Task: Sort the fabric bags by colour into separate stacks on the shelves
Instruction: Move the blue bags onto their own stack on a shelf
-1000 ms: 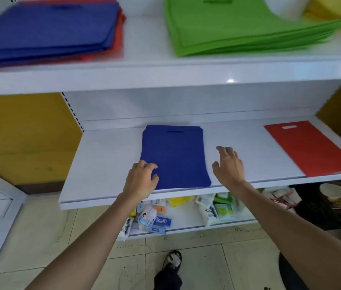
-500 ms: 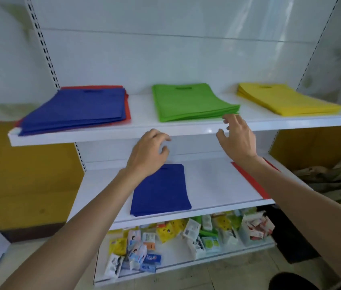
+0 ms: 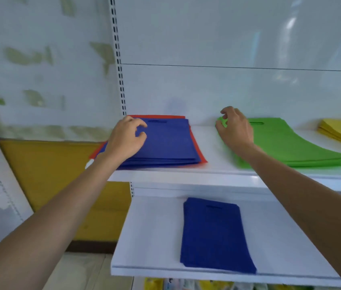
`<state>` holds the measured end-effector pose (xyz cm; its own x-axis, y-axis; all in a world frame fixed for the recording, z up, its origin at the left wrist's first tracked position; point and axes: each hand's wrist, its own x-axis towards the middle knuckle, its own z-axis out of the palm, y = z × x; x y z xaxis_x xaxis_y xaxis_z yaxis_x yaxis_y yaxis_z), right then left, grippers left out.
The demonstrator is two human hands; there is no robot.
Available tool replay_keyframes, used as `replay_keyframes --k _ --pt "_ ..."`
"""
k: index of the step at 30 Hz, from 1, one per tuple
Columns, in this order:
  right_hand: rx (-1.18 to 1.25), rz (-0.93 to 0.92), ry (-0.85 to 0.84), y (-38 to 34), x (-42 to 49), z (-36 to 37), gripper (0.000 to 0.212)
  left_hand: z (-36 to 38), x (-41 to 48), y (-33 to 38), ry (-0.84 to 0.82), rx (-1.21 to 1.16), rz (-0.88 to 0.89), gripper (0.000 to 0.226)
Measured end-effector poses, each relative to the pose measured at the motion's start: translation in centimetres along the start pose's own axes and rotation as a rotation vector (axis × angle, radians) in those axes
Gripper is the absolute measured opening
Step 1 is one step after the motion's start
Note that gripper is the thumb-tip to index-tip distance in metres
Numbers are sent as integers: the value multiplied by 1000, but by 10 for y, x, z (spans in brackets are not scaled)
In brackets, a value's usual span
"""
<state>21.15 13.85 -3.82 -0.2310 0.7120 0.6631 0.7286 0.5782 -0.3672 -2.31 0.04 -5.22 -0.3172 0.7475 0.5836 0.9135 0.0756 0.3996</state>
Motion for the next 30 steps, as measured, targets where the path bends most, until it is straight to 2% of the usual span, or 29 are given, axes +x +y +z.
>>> replay_keyframes --k 4,7,10,12,16,18,21,26,28,30 --pt "41 -20 -76 -27 28 51 33 6 28 -64 -93 111 -221 32" --pt "73 45 -197 -44 40 87 36 15 40 -92 -196 148 -341 35" --pt "70 200 -335 -47 42 117 44 23 49 -104 -157 95 -381 32" --pt "28 271 -377 -41 42 130 37 28 53 -108 -117 78 -370 31" --pt "29 308 -340 -35 45 140 29 30 52 -112 10 6 -318 33" --pt "85 303 -290 -36 43 140 24 29 50 -113 44 -40 -391 29" --pt "139 211 -196 -39 39 140 22 28 49 -114 93 -70 -432 19" --pt "190 41 -6 -41 36 135 11 25 45 -105 211 6 -297 8" --pt "301 39 -26 -43 37 129 16 23 44 -101 221 69 -232 7" --pt "379 27 -24 -47 38 119 34 19 44 -99 208 121 -195 8"
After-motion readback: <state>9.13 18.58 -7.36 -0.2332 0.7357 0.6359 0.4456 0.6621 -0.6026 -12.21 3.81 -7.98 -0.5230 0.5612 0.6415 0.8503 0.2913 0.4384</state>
